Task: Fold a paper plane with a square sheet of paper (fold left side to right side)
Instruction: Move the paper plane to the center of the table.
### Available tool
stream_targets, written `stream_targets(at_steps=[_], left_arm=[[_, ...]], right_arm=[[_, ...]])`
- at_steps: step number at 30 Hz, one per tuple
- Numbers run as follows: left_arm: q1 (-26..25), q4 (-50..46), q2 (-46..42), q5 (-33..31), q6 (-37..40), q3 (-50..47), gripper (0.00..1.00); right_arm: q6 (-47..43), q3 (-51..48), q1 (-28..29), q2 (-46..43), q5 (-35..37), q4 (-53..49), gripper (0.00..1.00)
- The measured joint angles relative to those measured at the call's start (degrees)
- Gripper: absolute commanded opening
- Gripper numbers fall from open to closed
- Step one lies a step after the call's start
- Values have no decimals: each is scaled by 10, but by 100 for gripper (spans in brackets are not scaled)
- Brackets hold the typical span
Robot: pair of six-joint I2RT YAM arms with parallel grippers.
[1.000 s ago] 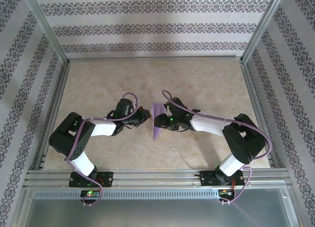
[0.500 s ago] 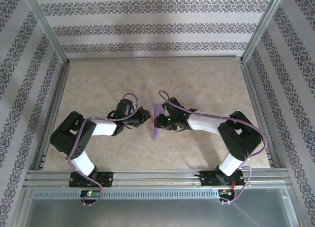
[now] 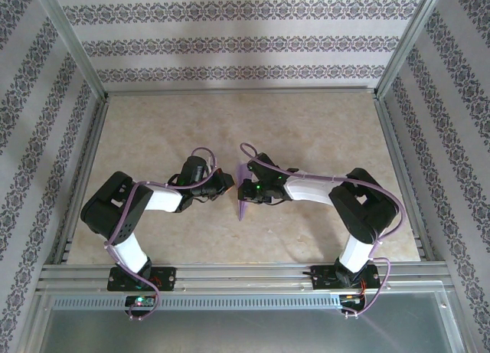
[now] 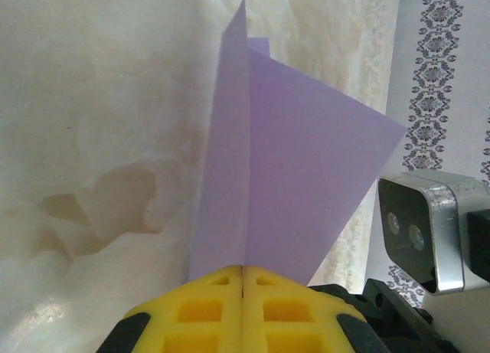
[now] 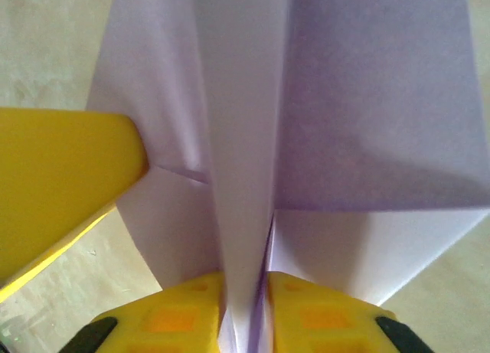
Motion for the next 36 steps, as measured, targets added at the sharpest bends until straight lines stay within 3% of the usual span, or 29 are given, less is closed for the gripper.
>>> stream_targets(at_steps=[3,6,12,21,33,36], left_arm=[[0,4,0,0,0,-2,19],[0,7,-4,0,0,-10,29],[2,-32,-92,-21,21,-22,43],[24,-214,-247,-92,121,-14,48],[31,-288,-267,-110,147,-21,48],[31,-288,-263,-110,147,-21,48]], right_arm=[[0,4,1,0,2,-3,10],[-5,11,1,0,8,-19,3],[-54,66,-10,-23,40,-137,3],[-155,213,-40,9,99,-314,3],[-183,242,-67,93,161,-357,3],[-183,242,-68,99,170,-354,8]])
